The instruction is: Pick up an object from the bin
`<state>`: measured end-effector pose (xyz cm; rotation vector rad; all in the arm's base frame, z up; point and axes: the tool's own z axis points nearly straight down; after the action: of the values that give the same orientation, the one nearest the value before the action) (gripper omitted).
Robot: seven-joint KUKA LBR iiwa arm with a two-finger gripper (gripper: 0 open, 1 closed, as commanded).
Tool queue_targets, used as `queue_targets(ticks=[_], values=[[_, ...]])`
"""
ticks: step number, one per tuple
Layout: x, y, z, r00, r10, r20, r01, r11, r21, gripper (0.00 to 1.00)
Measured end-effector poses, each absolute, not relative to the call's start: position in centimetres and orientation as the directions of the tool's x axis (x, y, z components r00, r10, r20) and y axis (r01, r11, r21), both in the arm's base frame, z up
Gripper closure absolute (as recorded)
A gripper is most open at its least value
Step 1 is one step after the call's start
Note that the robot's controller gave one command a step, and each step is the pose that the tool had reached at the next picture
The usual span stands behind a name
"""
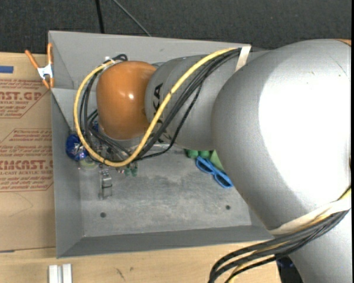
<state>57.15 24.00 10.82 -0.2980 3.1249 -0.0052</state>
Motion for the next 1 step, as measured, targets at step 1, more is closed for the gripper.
queue_targets(ticks=[1], values=[[58.93, 21.46, 8.53, -0.999, -0.038, 0.003, -0.038, 0.999, 0.0, 0.0]])
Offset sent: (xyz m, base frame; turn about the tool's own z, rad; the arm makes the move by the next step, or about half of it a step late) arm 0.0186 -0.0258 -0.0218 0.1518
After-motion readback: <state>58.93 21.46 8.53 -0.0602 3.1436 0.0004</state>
